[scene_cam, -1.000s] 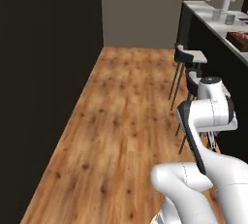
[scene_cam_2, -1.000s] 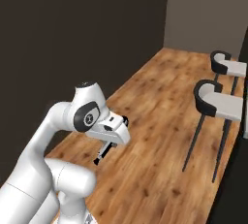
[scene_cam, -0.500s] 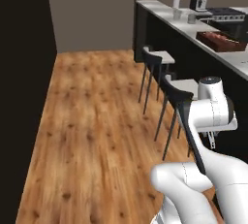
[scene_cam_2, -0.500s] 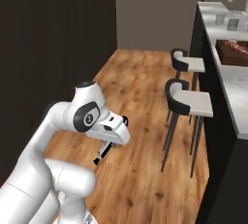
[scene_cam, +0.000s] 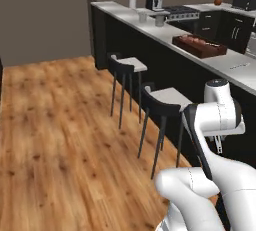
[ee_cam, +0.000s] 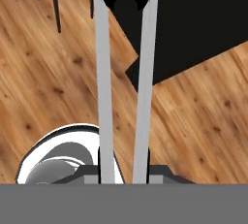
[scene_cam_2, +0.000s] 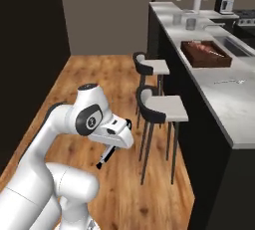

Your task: Take the tongs from the drawer on the right and place them on the dining counter next to the tray containing the kebab skewer.

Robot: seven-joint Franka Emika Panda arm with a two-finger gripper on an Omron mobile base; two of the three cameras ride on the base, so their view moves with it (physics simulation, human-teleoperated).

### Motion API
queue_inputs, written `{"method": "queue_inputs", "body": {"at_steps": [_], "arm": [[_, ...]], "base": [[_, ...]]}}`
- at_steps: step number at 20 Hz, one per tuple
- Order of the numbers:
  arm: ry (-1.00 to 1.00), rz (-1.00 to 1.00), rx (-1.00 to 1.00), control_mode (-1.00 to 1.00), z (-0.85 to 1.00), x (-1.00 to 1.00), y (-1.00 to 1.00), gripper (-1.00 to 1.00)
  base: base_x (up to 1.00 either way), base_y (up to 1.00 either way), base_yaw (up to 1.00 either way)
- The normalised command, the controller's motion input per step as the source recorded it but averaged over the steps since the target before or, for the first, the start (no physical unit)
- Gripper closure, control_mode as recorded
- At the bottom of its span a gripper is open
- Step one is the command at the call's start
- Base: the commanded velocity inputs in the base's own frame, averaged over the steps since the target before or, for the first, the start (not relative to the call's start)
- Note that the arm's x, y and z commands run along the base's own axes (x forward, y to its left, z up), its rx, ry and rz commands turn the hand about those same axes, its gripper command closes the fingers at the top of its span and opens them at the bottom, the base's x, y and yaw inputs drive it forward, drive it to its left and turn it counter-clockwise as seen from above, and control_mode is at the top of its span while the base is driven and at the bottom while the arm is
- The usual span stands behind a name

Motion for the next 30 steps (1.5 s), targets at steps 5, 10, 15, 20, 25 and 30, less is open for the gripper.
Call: {"method": "queue_inputs", "body": {"at_steps": [5, 10, 15, 20, 25, 30], "arm": [[0.00, 0.00, 0.00, 1.00, 0.00, 0.00, 0.00, 1.00], [0.00, 0.00, 0.00, 1.00, 0.00, 0.00, 0.00, 1.00], [0.00, 0.00, 0.00, 1.00, 0.00, 0.00, 0.00, 1.00], [0.00, 0.00, 0.00, 1.00, 0.00, 0.00, 0.00, 1.00], [0.00, 0.00, 0.00, 1.00, 0.00, 0.00, 0.00, 1.00], [0.00, 0.00, 0.00, 1.00, 0.00, 0.00, 0.00, 1.00]], "base": [[0.65, 0.37, -0.43], [0.63, 0.38, -0.42], [0.54, 0.52, -0.33], [0.57, 0.46, -0.38], [0.65, 0.33, -0.46], [0.52, 0.40, -0.41]]}}
